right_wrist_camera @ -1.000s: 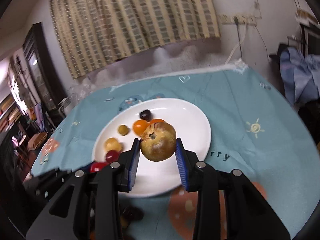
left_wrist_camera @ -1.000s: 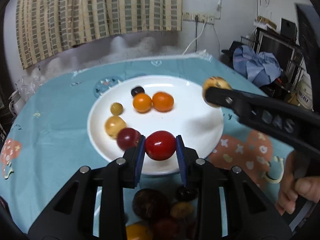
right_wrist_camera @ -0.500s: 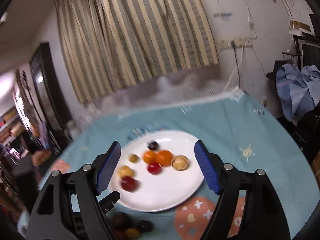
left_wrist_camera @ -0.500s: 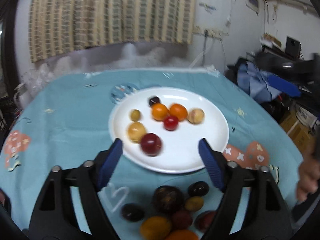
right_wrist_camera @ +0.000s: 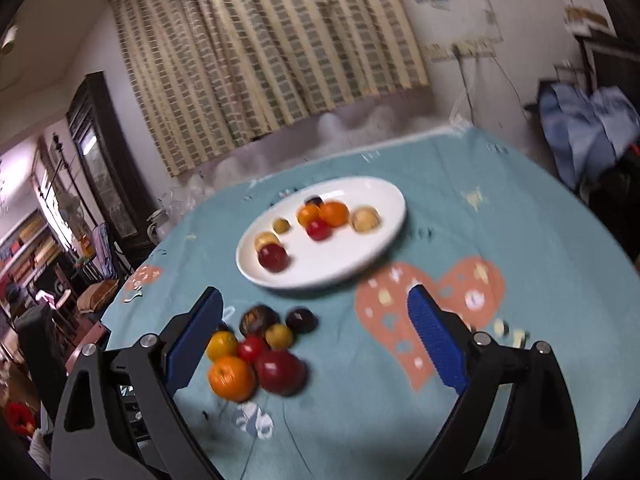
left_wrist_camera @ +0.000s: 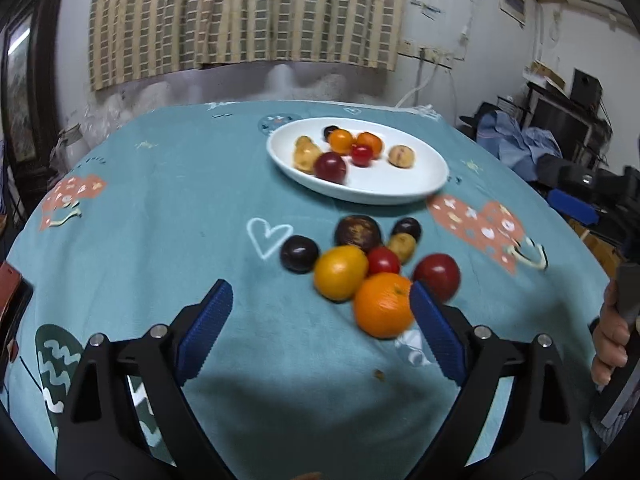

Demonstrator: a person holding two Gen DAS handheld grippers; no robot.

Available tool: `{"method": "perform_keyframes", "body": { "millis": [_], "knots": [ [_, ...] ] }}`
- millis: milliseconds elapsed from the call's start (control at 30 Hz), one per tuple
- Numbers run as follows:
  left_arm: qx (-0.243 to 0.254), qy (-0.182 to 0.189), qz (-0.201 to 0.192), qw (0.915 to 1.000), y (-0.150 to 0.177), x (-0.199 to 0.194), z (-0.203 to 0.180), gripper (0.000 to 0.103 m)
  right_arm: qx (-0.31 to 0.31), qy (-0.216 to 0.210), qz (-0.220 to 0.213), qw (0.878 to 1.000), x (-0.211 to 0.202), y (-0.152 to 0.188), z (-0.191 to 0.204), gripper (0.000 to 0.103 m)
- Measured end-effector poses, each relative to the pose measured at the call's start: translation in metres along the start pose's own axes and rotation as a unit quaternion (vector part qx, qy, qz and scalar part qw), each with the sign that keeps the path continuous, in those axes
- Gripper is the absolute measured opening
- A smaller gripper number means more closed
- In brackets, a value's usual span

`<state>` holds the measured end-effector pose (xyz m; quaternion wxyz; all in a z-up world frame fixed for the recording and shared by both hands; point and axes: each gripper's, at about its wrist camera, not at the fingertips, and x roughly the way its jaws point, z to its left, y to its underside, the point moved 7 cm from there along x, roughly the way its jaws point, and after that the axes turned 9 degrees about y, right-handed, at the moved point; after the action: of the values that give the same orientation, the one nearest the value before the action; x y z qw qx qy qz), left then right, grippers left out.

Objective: Organize fruits
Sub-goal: 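Move the left tool back and grasp the large orange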

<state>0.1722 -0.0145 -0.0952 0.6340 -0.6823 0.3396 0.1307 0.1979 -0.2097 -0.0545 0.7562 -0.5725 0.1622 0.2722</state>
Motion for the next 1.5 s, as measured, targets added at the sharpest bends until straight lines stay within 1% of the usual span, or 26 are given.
{"method": "perform_keyframes", "body": {
  "millis": [133, 233, 333, 400, 433, 500, 600, 633, 667, 700, 733, 800, 833, 867, 933, 1000, 1100, 1167, 1233, 1267, 1300, 1333, 1433, 1500],
  "knots": [
    [0.035, -0.001, 0.011, 0.9993, 0.004, 0.01, -0.018, 0.096, 0.024, 0.007, -0.003, 1.0, 0.001, -0.002, -0.011, 0.094],
    [0.052, -0.021, 0.026, 0.9981, 0.003, 0.024, -0.023, 0.097, 0.037, 0.006, 0.007, 0.999, 0.004, -0.001, -0.015, 0.094],
    [0.055, -0.039, 0.051, 0.9964, 0.006, 0.039, -0.02, 0.097, 0.038, 0.006, 0.012, 0.999, 0.005, 0.0, -0.015, 0.094],
    [0.046, -0.031, 0.065, 0.9964, 0.008, 0.044, -0.015, 0.101, 0.034, 0.004, 0.013, 0.999, 0.004, 0.0, -0.013, 0.094],
    [0.046, -0.031, 0.065, 0.9964, 0.008, 0.042, -0.012, 0.101, 0.031, 0.003, 0.013, 0.999, 0.004, 0.001, -0.012, 0.094],
    [0.051, -0.041, 0.049, 0.9967, 0.008, 0.029, -0.004, 0.101, 0.028, 0.005, 0.012, 1.0, 0.003, 0.002, -0.011, 0.094],
    [0.029, -0.064, 0.03, 0.9971, 0.009, 0.007, 0.02, 0.101, 0.03, 0.003, 0.013, 0.999, 0.004, 0.001, -0.01, 0.094],
    [0.017, -0.087, 0.021, 0.9958, 0.01, -0.002, 0.033, 0.101, 0.029, 0.003, 0.014, 0.999, 0.004, 0.002, -0.01, 0.094],
    [0.01, -0.097, 0.017, 0.9951, 0.01, -0.006, 0.039, 0.101, 0.028, 0.003, 0.015, 0.999, 0.005, 0.002, -0.009, 0.094],
    [0.001, -0.097, 0.012, 0.9952, 0.01, -0.01, 0.045, 0.101, 0.026, 0.002, 0.016, 1.0, 0.005, 0.002, -0.008, 0.094],
    [-0.011, -0.079, 0.005, 0.9968, 0.01, -0.013, 0.047, 0.101, 0.024, 0.001, 0.017, 1.0, 0.005, 0.003, -0.008, 0.094],
    [-0.018, -0.037, -0.004, 0.9991, 0.009, -0.016, 0.04, 0.101, 0.018, 0.001, 0.018, 1.0, 0.006, 0.004, -0.006, 0.094],
    [-0.009, -0.013, -0.005, 0.9999, 0.009, -0.015, 0.03, 0.101, 0.016, 0.002, 0.018, 1.0, 0.006, 0.003, -0.006, 0.094],
    [0.004, 0.0, -0.004, 1.0, 0.009, -0.014, 0.022, 0.101, 0.015, 0.002, 0.019, 1.0, 0.006, 0.004, -0.006, 0.094],
    [0.036, 0.01, 0.005, 0.9993, 0.013, -0.009, 0.004, 0.101, 0.017, 0.003, 0.02, 1.0, 0.006, 0.004, -0.007, 0.094],
    [0.064, 0.018, 0.028, 0.9974, 0.018, 0.002, -0.012, 0.101, 0.019, 0.003, 0.02, 1.0, 0.006, 0.004, -0.008, 0.094],
    [0.096, 0.002, 0.051, 0.9941, 0.019, 0.02, -0.026, 0.101, 0.018, 0.004, 0.02, 1.0, 0.006, 0.004, -0.009, 0.094],
    [0.116, 0.005, 0.055, 0.9917, 0.018, 0.025, -0.036, 0.1, 0.014, 0.007, 0.019, 1.0, 0.007, 0.004, -0.009, 0.094],
    [0.128, 0.014, 0.064, 0.9895, 0.02, 0.031, -0.042, 0.088, 0.013, 0.009, 0.02, 1.0, 0.008, 0.004, -0.009, 0.094],
    [0.131, 0.017, 0.074, 0.9885, 0.021, 0.034, -0.042, 0.067, 0.015, 0.009, 0.02, 1.0, 0.008, 0.004, -0.009, 0.094],
    [0.127, 0.023, 0.08, 0.9883, 0.021, 0.037, -0.042, 0.053, 0.016, 0.01, 0.02, 1.0, 0.008, 0.004, -0.01, 0.094],
    [0.112, 0.039, 0.091, 0.9888, 0.022, 0.041, -0.041, 0.05, 0.017, 0.011, 0.02, 1.0, 0.008, 0.004, -0.011, 0.094],
    [0.077, 0.074, 0.1, 0.9892, 0.024, 0.045, -0.037, 0.048, 0.019, 0.011, 0.022, 1.0, 0.009, 0.005, -0.012, 0.094],
    [0.077, 0.076, 0.1, 0.9891, 0.026, 0.045, -0.039, 0.048, 0.016, 0.01, 0.023, 1.0, 0.01, 0.005, -0.011, 0.094]
  ]
}}
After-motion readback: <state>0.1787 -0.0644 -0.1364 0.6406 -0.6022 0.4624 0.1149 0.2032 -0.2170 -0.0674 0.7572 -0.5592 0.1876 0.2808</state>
